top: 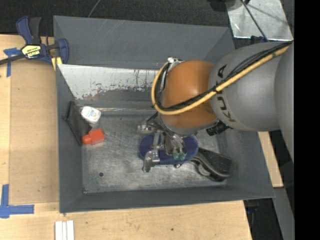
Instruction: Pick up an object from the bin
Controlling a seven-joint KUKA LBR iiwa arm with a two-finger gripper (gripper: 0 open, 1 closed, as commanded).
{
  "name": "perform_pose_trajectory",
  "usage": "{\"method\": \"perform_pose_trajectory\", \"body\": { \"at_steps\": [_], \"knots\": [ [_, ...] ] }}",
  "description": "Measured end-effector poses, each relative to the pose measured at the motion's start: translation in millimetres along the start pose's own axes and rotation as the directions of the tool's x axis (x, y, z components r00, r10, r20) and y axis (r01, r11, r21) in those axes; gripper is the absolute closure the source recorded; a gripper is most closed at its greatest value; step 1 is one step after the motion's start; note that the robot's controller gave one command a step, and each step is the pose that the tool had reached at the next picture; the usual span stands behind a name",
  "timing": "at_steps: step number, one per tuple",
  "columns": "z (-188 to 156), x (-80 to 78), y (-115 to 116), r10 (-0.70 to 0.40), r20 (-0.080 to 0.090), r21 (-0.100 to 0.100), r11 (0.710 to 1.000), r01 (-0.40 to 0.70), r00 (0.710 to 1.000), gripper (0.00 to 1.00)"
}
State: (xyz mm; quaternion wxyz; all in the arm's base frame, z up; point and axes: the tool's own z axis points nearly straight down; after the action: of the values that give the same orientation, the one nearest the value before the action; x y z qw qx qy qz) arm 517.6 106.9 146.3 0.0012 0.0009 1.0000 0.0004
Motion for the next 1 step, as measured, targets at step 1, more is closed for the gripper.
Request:
{"method": "perform_pose_trajectory", "body": {
  "at_steps": [1],
  "knots": [
    [9.0,17.3,-19.7,-0.35,-0.003,0.0,0.937,0.35,0.937,0.0]
  ]
}}
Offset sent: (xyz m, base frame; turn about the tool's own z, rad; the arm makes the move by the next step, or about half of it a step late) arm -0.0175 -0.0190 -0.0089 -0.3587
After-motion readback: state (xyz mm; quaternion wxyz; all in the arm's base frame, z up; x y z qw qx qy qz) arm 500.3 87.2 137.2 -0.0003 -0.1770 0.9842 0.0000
